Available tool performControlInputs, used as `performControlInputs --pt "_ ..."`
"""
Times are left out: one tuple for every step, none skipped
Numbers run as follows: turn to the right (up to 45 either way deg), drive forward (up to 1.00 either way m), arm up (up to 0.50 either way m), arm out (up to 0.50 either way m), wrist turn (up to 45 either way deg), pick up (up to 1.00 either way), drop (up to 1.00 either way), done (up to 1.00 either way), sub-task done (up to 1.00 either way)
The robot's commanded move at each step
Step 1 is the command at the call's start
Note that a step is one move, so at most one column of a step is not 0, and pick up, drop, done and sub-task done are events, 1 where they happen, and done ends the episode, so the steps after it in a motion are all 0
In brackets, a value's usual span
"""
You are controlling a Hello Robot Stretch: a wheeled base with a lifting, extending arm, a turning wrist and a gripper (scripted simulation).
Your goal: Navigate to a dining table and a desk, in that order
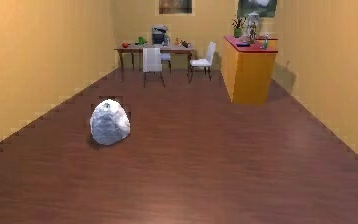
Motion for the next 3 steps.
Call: performControlInputs --pt "3.0 0.00 0.00 0.00 0.0 0.00 0.00 0.00 0.00" --pt "0.0 1.00 0.00 0.00 0.0 0.00 0.00 0.00 0.00" --pt "0.0 1.00 0.00 0.00 0.0 0.00 0.00 0.00 0.00"
